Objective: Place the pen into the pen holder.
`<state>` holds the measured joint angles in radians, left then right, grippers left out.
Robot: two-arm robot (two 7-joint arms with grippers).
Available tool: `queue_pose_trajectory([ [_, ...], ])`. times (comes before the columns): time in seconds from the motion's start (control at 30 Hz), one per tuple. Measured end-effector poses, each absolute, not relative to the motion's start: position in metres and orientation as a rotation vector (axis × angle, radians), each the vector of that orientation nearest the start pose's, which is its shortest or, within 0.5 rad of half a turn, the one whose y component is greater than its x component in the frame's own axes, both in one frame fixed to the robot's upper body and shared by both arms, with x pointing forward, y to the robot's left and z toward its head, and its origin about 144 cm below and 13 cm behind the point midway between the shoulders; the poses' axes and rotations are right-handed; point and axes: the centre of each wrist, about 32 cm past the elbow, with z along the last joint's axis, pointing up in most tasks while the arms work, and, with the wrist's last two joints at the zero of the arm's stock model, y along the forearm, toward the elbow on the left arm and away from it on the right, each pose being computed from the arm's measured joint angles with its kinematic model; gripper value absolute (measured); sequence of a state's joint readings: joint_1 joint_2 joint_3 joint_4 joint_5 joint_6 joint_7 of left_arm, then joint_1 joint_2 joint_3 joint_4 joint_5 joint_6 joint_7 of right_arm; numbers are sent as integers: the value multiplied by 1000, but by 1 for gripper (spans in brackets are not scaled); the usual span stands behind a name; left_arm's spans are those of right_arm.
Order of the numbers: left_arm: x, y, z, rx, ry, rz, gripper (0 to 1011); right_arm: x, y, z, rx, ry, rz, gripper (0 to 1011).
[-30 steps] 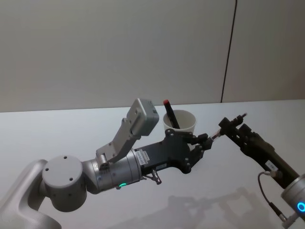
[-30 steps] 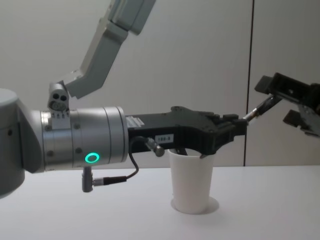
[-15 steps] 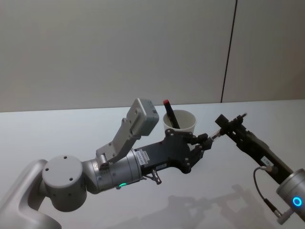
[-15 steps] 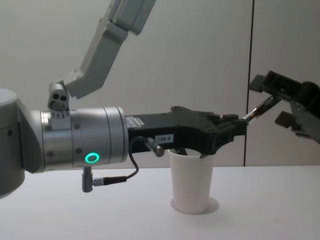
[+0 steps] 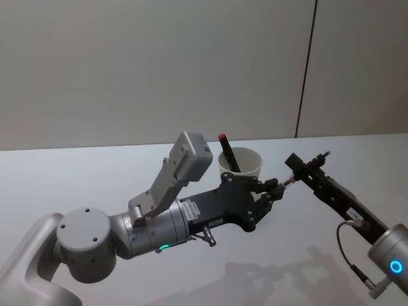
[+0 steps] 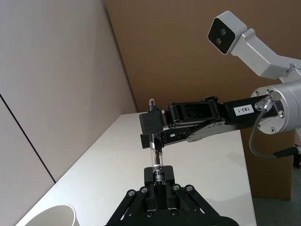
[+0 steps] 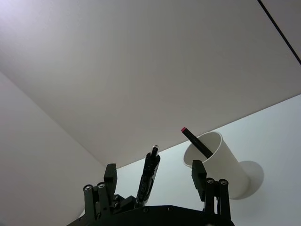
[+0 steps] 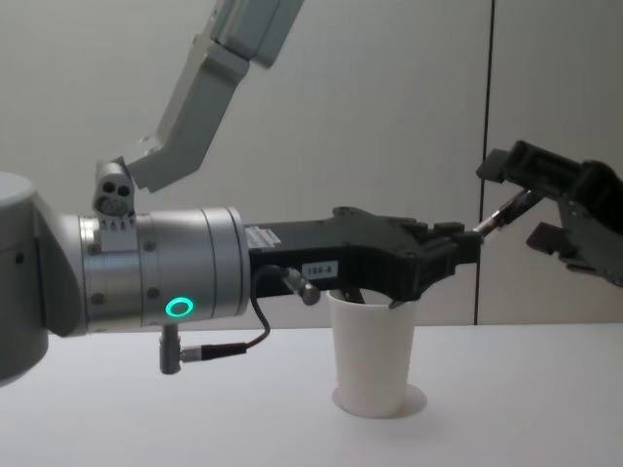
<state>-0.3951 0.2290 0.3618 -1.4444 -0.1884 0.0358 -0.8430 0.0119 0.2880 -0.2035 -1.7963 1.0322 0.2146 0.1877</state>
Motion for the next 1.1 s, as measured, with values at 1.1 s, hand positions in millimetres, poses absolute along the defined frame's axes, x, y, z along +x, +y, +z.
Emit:
queue_pose_trajectory([
  [1.1, 549, 192, 1229, 67, -196, 419, 130, 447, -236, 1211, 468, 593, -900, 837],
])
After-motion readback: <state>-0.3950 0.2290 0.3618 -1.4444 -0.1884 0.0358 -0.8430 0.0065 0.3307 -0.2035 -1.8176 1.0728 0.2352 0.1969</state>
